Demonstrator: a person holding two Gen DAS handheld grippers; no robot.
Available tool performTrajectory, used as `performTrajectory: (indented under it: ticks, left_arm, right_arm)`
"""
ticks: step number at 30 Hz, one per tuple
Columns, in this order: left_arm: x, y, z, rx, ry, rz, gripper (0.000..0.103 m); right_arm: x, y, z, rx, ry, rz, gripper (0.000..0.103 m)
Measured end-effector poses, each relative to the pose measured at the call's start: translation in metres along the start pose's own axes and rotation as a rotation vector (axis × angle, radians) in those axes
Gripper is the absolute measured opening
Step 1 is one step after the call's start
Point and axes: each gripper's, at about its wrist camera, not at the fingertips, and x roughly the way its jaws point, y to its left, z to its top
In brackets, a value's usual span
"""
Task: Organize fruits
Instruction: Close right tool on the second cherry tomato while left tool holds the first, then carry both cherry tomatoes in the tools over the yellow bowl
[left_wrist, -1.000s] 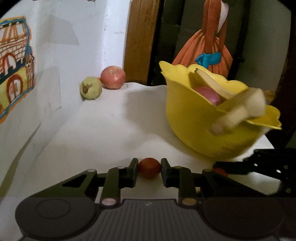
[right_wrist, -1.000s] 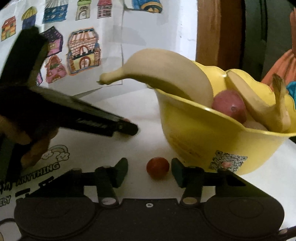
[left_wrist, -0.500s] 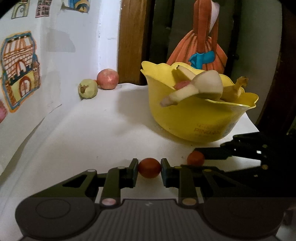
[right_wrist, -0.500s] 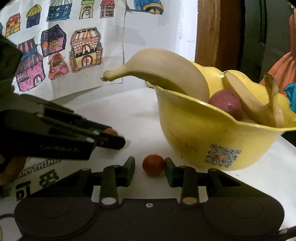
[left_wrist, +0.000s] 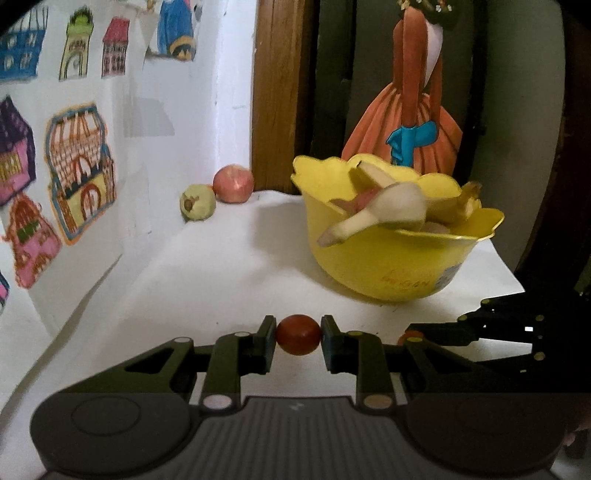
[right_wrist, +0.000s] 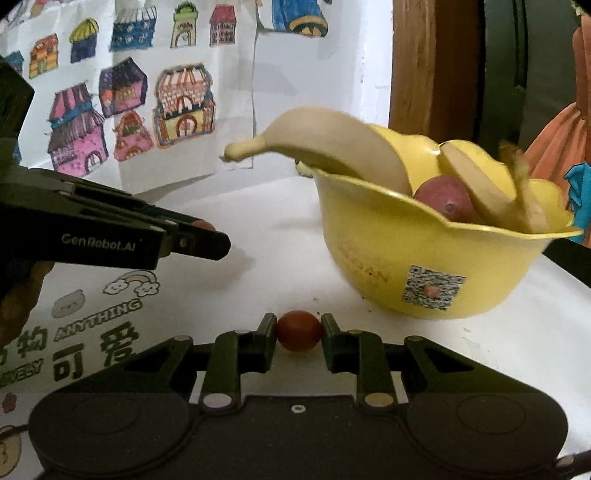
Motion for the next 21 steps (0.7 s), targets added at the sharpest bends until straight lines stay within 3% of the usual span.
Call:
performTrajectory:
  ticks: [21]
  left_arm:
    - [-0.057, -0.031, 0.019, 0.021, -0.133, -0.004, 0.028]
  right_arm:
    - [-0.081, -0.006, -0.002, 0.028, -0.139, -0.010, 0.027]
